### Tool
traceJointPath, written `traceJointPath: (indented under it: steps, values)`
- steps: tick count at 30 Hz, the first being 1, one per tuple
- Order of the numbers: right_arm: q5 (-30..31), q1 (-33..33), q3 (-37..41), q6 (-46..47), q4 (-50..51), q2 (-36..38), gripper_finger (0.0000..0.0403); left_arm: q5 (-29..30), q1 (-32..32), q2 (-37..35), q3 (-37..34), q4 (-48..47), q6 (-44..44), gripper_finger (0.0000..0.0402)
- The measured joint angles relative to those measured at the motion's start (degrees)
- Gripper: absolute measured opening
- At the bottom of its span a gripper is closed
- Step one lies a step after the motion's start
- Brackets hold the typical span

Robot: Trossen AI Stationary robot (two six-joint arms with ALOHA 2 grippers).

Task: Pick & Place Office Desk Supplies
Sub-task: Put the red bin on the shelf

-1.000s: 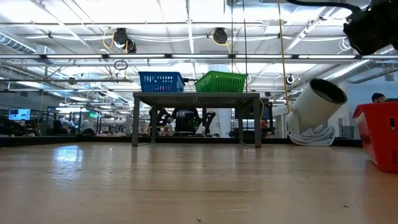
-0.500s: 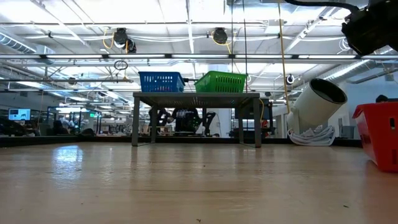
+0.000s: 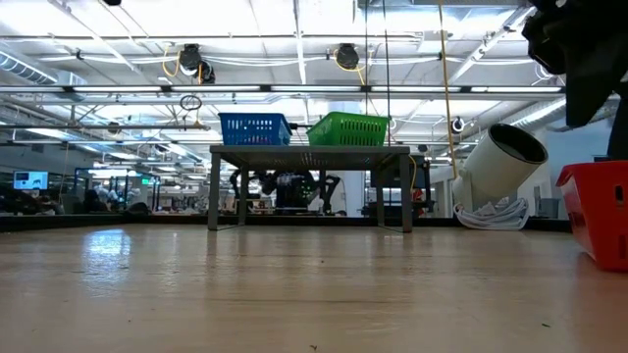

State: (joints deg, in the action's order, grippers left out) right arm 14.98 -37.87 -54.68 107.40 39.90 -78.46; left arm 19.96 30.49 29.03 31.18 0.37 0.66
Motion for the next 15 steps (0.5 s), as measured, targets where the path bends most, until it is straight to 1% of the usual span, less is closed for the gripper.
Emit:
traceJointPath:
  steps: [2, 5, 8, 10, 12, 14, 15]
  values:
    - [0.2, 0.1, 0.0, -1.0, 0.1, 1.2, 0.0221, -1.4, -1.2, -4.9, -2.5, 0.3, 0.9, 0.0141]
    - [0.8, 1.1, 0.0, -2.1, 0.9, 3.0, 0.0213, -1.4, -3.0, -14.1, -8.5, 0.2, -0.3, 0.0140]
    - [3.8, 2.1, 0.0, -2.2, 2.1, 5.4, 0.0202, -2.6, -4.5, -23.4, -14.3, -0.4, -2.8, 0.0140]
    - [5.0, 2.8, 0.0, -2.2, 3.2, 7.0, 0.0195, -4.1, -5.3, -28.5, -16.9, -0.6, -3.2, 0.0141]
    - [5.1, 3.9, 0.0, -2.6, 4.6, 8.4, 0.0188, -4.5, -6.1, -28.5, -18.1, -0.3, -1.8, 0.0140]
    - [4.3, 5.3, 0.0, -3.8, 5.0, 9.5, 0.0182, -5.5, -7.3, -28.7, -18.8, -4.4, -1.3, 0.0140]
    - [3.5, 6.1, 0.0, -4.8, 5.0, 9.8, 0.0180, -5.9, -7.9, -28.5, -18.8, -4.7, -1.2, 0.0140]
